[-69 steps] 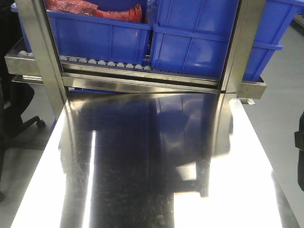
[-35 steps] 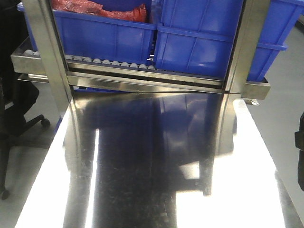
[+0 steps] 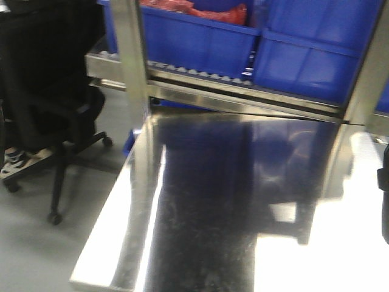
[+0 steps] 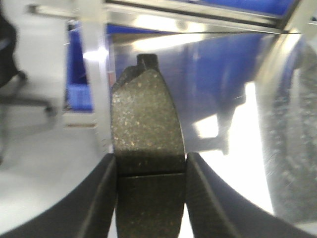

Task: Move and align brake pads A on conveyor
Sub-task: 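Drive away from the steel table past the seated people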

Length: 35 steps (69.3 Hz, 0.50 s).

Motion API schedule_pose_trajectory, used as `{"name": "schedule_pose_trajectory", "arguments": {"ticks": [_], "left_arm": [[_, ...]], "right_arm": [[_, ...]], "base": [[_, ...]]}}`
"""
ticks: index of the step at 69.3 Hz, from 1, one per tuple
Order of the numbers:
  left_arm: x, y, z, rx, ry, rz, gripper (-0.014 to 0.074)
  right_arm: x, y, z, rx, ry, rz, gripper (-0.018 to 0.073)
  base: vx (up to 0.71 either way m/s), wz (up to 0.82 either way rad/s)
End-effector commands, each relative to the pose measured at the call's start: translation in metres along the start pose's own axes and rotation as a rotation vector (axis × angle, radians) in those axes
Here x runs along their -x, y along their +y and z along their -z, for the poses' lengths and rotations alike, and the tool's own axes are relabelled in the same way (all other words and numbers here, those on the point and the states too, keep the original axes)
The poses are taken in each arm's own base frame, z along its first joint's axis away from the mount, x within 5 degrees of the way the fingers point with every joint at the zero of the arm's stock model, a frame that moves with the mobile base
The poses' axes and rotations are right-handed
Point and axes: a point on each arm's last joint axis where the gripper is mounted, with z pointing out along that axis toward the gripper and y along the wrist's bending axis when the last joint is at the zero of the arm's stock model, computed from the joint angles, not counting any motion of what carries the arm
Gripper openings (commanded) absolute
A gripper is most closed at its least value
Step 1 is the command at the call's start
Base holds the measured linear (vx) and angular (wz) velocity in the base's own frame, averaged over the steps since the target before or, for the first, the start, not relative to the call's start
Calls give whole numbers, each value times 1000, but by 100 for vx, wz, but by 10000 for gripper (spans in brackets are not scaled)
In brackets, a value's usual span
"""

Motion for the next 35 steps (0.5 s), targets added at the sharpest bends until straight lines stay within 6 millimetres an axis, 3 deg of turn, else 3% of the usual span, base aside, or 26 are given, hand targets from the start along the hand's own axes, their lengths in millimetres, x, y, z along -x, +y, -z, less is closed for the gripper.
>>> {"name": "schedule_pose_trajectory", "arguments": {"ticks": [1,35], "left_arm": [[13,-3,8,-27,-112,6,-6],[13,-3,8,-27,-112,6,-6]], "right_arm": [[13,1,8,2,-114,9,-8],[13,1,8,2,-114,9,-8]], "base": [[-12,46],[-15,58]]}}
